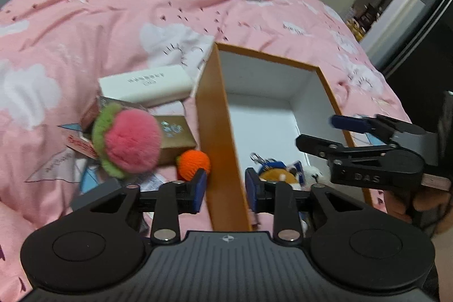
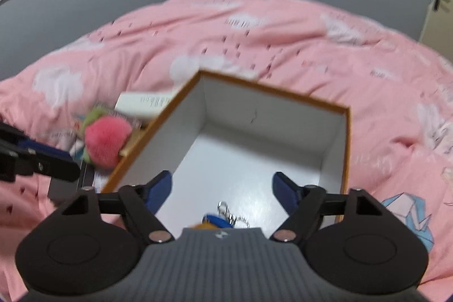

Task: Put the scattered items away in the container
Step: 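Move the left gripper to the black square case while the right gripper moves to the white card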

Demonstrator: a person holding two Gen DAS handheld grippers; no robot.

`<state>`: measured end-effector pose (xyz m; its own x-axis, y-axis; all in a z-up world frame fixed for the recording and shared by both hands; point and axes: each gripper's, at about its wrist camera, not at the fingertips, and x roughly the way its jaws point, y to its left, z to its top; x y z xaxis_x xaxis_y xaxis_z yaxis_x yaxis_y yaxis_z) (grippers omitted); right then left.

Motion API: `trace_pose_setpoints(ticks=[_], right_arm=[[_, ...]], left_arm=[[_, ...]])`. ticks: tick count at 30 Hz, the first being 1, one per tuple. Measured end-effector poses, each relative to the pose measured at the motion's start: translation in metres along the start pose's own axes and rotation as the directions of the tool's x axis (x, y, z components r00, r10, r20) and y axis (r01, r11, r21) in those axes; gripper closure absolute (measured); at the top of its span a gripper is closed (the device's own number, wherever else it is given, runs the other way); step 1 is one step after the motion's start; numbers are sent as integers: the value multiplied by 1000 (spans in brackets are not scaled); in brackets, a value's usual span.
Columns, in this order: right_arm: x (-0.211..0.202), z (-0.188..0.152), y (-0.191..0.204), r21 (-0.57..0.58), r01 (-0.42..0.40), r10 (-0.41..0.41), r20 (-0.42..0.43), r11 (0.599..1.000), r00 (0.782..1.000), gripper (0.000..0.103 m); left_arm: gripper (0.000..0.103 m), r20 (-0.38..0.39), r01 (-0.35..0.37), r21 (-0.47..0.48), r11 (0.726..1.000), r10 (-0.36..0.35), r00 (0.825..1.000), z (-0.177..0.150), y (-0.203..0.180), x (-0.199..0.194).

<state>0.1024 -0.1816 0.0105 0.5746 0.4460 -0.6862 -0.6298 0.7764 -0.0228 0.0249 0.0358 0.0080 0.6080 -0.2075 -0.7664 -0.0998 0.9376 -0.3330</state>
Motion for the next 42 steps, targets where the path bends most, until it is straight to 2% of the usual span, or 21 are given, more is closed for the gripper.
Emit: trace_pose_setpoints(ticks=[4,7,11,14,17,23,27,30,32,33,36,40,42], right_arm=[[-5,4,11,21,4,-4,28,1000,1000,14],[-6,7,18,33,-7,5,50,999,999,14],[-6,10,32,-8,-42,42,80,999,996,13],[-2,11,44,-60,-85,89,75,995,993,13],[2,12,57,-122,-112,120,62,986,991,13],[6,17,76,-201,-147,158,38,968,987,13],[10,19,84,-227,-159,171,33,961,985,13],[14,20,89,-255,-170,183,26,952,983,14],[17,22,94,-276,-187,199,16,943,980,20],[19,23,96,-293,-199,210,7,935,978,28],[27,26,111,-386,-237,241,-37,892,970,39],[47,22,140,-554,-287,230,-171,782,958,50],[59,15,155,-616,-325,213,-250,717,945,55]], left_arm=[[67,62,-29,32,999,27,998,-7,3,-11],[67,65,-60,51,997,57,996,-12,10,-16],[58,2,-75,42,996,75,997,-19,29,-19],[57,-48,-81,-16,997,80,996,-22,46,-19],[57,-70,-139,-30,990,137,988,-24,58,-21],[53,-112,-252,20,968,253,961,-25,70,-18],[52,-160,-265,-23,964,258,953,-22,82,-7],[52,-166,-253,-31,967,245,955,-16,84,-1],[52,-158,-250,-17,968,245,957,-10,82,2],[53,-156,-251,-11,968,246,957,-6,82,3],[53,-151,-243,11,970,242,958,4,81,5],[53,-169,-278,54,959,283,944,8,81,11],[54,-172,-298,78,951,307,936,6,81,15]])
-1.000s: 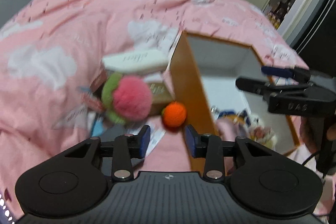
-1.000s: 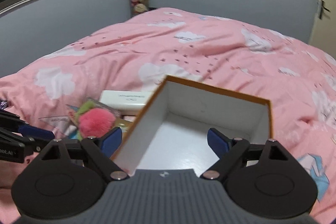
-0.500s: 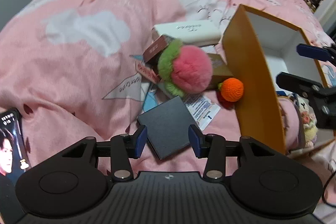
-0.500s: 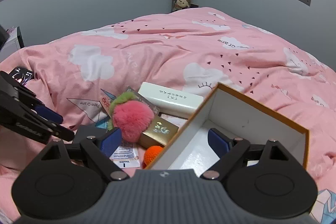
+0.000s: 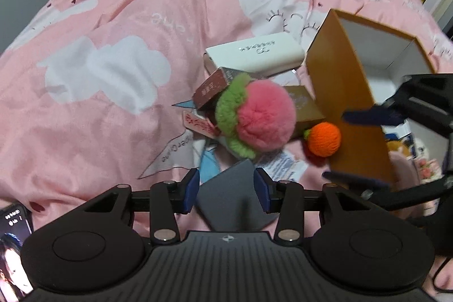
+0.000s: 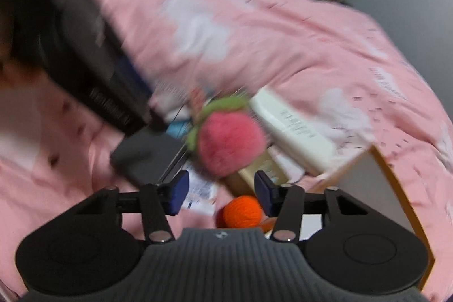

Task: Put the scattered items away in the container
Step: 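Move the left gripper to the black square case while the right gripper moves to the white card, then close the left gripper on the black case while the right gripper grasps the white printed card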

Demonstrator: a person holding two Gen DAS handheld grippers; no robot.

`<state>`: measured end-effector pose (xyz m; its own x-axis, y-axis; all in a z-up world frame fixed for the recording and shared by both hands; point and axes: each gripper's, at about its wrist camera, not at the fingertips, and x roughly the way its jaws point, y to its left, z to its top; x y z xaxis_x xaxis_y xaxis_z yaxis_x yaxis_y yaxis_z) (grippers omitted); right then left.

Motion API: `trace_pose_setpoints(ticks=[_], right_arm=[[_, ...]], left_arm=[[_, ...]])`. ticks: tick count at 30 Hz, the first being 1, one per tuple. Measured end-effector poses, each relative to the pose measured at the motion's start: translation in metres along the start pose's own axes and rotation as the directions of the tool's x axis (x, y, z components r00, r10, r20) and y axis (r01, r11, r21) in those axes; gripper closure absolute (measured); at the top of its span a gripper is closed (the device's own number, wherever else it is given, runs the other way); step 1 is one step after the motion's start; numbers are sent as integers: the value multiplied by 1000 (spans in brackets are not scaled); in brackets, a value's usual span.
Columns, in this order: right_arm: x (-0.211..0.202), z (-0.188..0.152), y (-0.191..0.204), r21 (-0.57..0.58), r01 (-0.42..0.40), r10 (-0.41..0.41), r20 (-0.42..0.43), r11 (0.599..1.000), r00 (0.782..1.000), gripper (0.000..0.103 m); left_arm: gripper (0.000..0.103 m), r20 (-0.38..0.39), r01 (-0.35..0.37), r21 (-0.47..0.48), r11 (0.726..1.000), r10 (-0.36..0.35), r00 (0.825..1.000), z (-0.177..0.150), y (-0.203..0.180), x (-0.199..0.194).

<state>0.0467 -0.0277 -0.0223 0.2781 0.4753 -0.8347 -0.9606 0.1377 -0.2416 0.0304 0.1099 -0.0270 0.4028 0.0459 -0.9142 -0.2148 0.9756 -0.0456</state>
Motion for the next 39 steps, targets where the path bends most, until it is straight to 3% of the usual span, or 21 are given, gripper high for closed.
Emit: trace_pose_setpoints(ticks=[3,6,9,12,15,21,23,27,29,32,36,39], right_arm=[[20,4,17,-168,-50,38,-76,985,996,55],[33,6,33,-357,-81,36,-131,931,991,55],[45,4,48,-538,-91,7,-157,838,988,55],[56,-3,61,-687,-86,-42,-167,721,985,55],[64,-13,68,-772,-101,-61,-177,627,982,53],[74,-32,74,-846,-130,-65,-190,516,980,52],[73,-33,77,-858,-127,-74,-188,498,979,51],[76,-37,81,-885,-90,-107,-155,457,982,39],[78,-38,83,-891,-85,-116,-151,446,982,39],[77,-40,83,-891,-76,-125,-147,447,981,53],[65,-43,78,-871,-9,-139,-89,491,986,79],[50,-45,74,-847,63,-148,-18,527,989,84]], left_arm=[[54,-4,-12,20,1000,12,1000,-4,-2,4],[55,-21,-21,28,999,21,1000,-7,-2,10],[55,-25,-48,52,998,49,998,-12,-4,13],[54,-16,-57,77,995,58,998,-16,-6,12],[55,-20,-66,66,996,68,997,-20,-1,14],[55,-24,-53,11,999,53,998,-25,11,12],[55,-29,-49,-9,999,49,998,-26,16,13],[55,-49,-39,-43,998,37,998,-27,22,17],[55,-49,-39,-41,998,37,998,-27,21,16],[55,-39,-42,-31,999,41,998,-28,19,13],[55,-36,-46,-34,998,45,998,-29,18,11],[55,-35,-51,-39,998,50,998,-30,19,10]])
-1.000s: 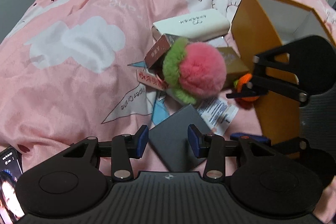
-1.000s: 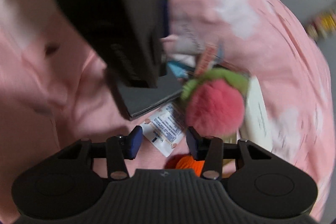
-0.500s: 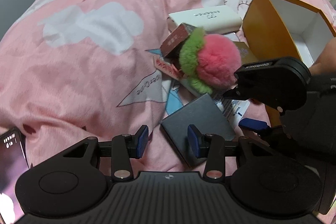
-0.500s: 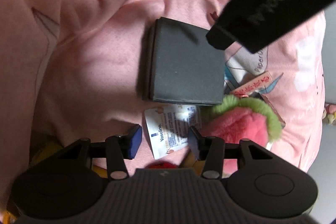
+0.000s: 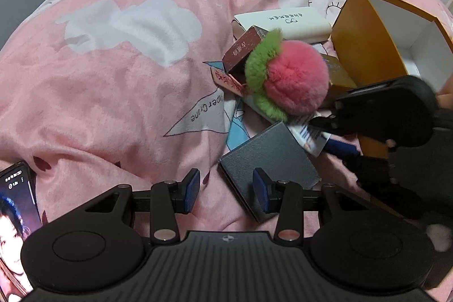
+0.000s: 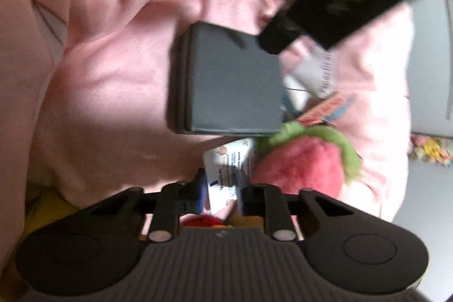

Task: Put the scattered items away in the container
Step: 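Close the left gripper on the black case while the right gripper grasps the white printed card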

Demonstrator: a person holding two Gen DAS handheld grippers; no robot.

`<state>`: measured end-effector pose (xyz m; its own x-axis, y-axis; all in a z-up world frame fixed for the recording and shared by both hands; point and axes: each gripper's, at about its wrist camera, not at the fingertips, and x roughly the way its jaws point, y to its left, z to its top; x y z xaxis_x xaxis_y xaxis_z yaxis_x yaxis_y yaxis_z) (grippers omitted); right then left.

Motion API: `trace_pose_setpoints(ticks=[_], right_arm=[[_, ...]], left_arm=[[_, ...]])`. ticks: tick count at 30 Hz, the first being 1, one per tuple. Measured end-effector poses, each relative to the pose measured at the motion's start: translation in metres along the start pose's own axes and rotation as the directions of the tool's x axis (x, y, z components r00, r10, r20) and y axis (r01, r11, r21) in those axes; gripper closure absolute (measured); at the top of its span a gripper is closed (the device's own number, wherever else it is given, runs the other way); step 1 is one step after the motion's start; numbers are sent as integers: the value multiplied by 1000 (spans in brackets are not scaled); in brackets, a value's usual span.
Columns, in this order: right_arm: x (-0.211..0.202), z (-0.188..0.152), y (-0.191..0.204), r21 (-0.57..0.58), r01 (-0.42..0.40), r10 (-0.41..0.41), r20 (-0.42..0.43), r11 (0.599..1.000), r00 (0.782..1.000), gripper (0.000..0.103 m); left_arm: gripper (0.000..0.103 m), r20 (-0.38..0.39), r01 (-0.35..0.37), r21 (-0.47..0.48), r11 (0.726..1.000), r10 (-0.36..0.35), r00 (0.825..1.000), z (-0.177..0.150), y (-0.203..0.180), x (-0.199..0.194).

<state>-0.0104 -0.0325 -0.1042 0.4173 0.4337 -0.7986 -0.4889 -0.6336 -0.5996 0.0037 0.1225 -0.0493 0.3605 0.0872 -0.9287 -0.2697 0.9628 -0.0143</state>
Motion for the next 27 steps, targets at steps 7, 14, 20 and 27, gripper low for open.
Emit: trace_pose_setpoints(ticks=[7,14,20,27], right_arm=[[-27,-6,-14,114,194,-202,65,974,977,92],[-25,-9,-45,317,100,-133,83,943,988,100],[-63,-35,-77,608,-48,-63,160,792,985,100],[-92,-73,-69,822,-195,3,229,536,973,100]], left_arm=[[55,11,-6,9,1000,6,1000,2,-3,-1],[55,11,4,-7,1000,-4,1000,2,-4,-3],[54,-55,65,-130,989,-72,996,1,10,10],[49,-124,145,-305,941,-190,974,2,23,35]])
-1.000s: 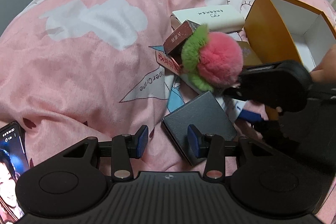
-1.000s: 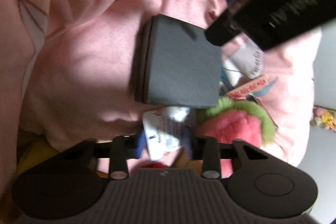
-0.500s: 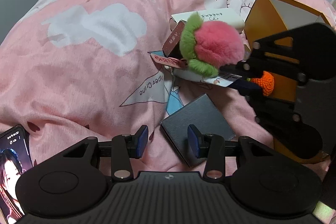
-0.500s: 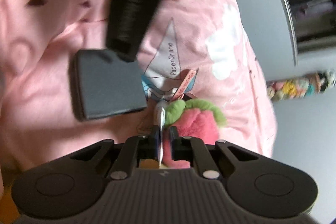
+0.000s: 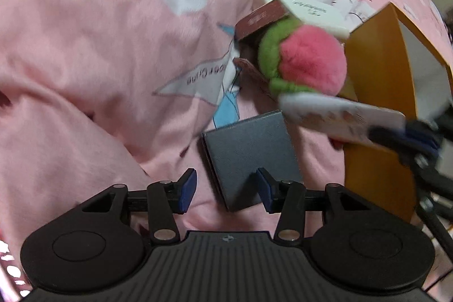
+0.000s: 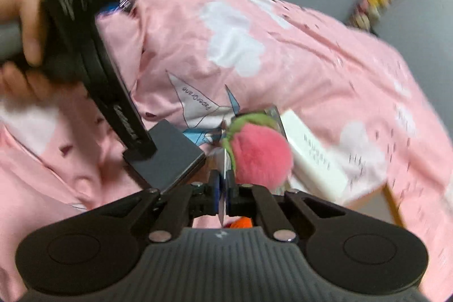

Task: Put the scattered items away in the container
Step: 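Close the left gripper on the black case while the right gripper grasps the white printed card, then lift the black case with the left gripper while the right gripper lifts the white card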

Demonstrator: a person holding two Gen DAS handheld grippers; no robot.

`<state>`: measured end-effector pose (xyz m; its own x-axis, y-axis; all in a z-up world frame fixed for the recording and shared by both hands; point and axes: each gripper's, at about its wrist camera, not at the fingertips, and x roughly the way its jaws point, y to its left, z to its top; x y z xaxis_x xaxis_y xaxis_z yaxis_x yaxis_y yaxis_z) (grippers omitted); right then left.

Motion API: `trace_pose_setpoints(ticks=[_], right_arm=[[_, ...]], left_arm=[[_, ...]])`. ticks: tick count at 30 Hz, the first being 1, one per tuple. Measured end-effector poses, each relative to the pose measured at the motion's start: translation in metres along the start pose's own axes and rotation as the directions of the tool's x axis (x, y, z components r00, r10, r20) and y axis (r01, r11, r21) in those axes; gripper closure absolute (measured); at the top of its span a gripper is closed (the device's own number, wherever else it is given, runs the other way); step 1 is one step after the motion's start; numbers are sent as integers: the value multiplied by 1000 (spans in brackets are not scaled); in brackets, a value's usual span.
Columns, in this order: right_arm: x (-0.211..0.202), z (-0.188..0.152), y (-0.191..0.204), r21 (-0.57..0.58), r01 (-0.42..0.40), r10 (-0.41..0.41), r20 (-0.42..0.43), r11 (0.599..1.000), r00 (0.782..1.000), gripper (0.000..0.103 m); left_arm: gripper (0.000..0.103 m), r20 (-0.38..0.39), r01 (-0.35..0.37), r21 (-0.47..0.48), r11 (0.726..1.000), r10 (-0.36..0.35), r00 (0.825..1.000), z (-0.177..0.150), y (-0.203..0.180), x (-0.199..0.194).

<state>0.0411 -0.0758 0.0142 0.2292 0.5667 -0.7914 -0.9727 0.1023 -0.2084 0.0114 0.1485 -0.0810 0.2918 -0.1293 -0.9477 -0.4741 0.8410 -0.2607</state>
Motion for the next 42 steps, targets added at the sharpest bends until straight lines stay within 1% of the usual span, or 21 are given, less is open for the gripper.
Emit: trace_pose_setpoints(ticks=[2,5,8,9,10,13,15,16,17,21,24,28,30,32,34,36,38,40,41,42], right_arm=[[8,2,-4,85,-22,22,1,996,1000,101],[19,3,-11,184,-34,35,-2,982,999,102],[28,3,-14,238,-30,29,7,971,1000,102],[31,3,-15,256,-31,30,9,966,1000,102],[36,2,-16,270,-32,31,11,962,999,102],[42,3,-15,283,-15,15,-1,959,1000,101],[44,2,-12,277,8,-4,-15,961,1000,100],[43,1,-11,276,12,-8,-17,961,1000,100],[42,0,-11,279,13,-7,-19,960,1000,99],[39,-5,-15,305,10,-1,-30,952,1000,99],[40,-9,-17,322,11,5,-47,947,999,98],[42,-15,-17,340,15,7,-61,940,998,96],[42,-17,-19,361,7,13,-54,932,998,96],[43,-18,-22,381,0,19,-45,925,999,96],[46,-17,-24,393,1,15,-38,920,999,95],[49,-16,-25,401,5,11,-36,916,999,95],[50,-16,-27,419,-2,16,-31,908,999,99],[47,-17,-29,449,-23,32,-12,893,999,100],[45,-18,-30,467,-32,36,-1,884,999,100],[41,-19,-32,485,-36,35,10,874,999,100]], left_arm=[[48,-17,34,-55,998,-35,999,1,5,6],[43,-22,83,-118,990,-86,996,1,12,13],[38,-11,119,-172,978,-122,992,1,16,23],[34,-8,131,-187,974,-135,991,1,17,27],[32,-3,134,-200,971,-138,990,2,16,31],[31,15,136,-220,966,-136,991,2,15,35],[37,28,132,-213,968,-129,991,1,13,32],[39,37,129,-206,970,-124,992,0,12,29],[43,49,125,-195,973,-118,992,-1,11,25],[57,110,105,-107,989,-93,990,-7,1,8],[62,143,97,-28,995,-92,986,-12,-8,-3],[62,175,113,34,993,-117,978,-18,-16,-13],[62,198,135,45,990,-141,970,-18,-19,-16],[62,211,146,32,989,-149,966,-15,-20,-15],[62,216,137,17,990,-138,967,-10,-21,-12],[63,212,115,9,993,-114,971,-6,-24,-7],[68,209,99,12,995,-99,973,-5,-24,-5],[75,211,97,7,995,-97,973,-7,-22,-4],[83,216,96,4,995,-94,972,-8,-21,-5],[85,224,99,3,995,-97,970,-9,-20,-7]])
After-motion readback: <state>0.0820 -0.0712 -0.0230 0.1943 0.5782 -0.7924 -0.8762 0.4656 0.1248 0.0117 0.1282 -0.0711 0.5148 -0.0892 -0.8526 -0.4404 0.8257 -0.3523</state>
